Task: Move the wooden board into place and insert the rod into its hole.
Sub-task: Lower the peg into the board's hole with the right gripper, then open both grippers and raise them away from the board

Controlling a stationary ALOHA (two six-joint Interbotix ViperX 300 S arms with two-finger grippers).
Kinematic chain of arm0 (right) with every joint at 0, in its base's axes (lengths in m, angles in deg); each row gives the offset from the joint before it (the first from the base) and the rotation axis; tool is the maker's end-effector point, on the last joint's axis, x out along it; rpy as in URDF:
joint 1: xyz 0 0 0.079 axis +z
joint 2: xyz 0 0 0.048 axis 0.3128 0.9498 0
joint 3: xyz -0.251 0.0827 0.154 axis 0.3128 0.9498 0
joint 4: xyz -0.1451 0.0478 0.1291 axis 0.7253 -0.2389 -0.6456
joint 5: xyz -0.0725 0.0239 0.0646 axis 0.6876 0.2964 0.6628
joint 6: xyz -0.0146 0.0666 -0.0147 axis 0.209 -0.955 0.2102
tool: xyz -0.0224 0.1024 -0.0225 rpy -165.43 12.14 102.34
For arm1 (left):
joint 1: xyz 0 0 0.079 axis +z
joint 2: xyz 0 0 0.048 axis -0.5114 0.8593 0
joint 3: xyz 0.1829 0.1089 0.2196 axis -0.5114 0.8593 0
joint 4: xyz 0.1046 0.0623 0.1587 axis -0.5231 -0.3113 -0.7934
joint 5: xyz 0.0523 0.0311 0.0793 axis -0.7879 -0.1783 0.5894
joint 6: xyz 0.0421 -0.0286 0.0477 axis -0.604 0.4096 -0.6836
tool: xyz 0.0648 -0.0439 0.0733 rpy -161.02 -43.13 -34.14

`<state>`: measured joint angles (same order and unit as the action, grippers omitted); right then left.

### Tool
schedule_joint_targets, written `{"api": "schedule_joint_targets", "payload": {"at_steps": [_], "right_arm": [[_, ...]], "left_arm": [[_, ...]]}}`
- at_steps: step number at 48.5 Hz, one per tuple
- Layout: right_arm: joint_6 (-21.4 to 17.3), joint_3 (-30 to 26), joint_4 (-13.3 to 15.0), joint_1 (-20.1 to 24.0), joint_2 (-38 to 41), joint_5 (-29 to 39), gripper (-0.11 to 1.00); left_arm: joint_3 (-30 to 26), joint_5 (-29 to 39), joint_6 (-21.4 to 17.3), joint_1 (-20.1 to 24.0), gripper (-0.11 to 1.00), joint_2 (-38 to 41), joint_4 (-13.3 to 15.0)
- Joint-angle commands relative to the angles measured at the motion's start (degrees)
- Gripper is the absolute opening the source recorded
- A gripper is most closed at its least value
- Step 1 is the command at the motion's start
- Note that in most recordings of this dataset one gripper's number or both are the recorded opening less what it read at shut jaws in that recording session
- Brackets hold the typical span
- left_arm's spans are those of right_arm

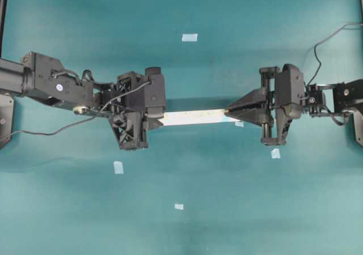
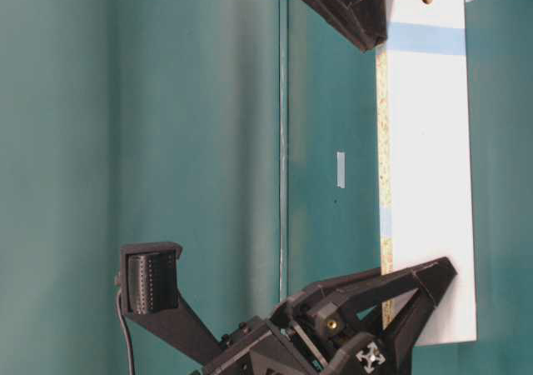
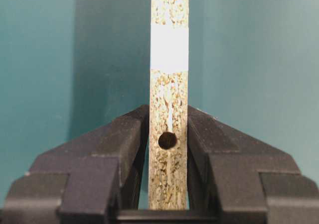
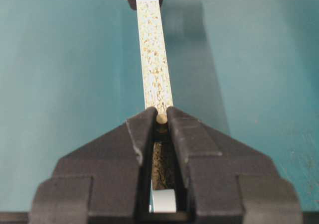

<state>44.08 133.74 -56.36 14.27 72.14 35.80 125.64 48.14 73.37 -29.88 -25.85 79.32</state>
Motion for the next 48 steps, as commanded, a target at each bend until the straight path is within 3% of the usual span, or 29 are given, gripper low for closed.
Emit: {"api": "schedule_joint_targets", "payload": {"at_steps": [1, 4, 14, 16, 44, 48], "right_arm": [[-0.18, -0.53, 0.18, 0.26, -0.09, 1.49, 0.11], [-0.18, -0.88, 0.09, 0.26, -0.09, 1.67, 0.16], [0.26, -2.99, 0.00, 0.26, -1.23, 3.96, 0.71], [0.35, -3.25, 0.09, 0.26, -1.76, 4.48, 0.77], [0.44, -3.78, 0.26, 0.26, -9.40, 11.34, 0.77], [0.44, -3.69, 0.26, 0.26, -9.40, 11.34, 0.77]], "left_arm": [[-0.26, 0.18, 0.00, -0.09, 0.21, -1.32, 0.00], [-0.26, 0.18, -0.09, -0.09, 0.21, -1.32, 0.00], [-0.09, 0.18, -0.09, -0.09, 0.21, -1.23, 0.00], [-0.09, 0.18, 0.00, -0.09, 0.21, -1.23, 0.00], [-0.26, 0.18, -0.26, -0.09, 0.22, -0.88, 0.00], [-0.26, 0.18, -0.35, -0.09, 0.41, -0.88, -0.09]]}}
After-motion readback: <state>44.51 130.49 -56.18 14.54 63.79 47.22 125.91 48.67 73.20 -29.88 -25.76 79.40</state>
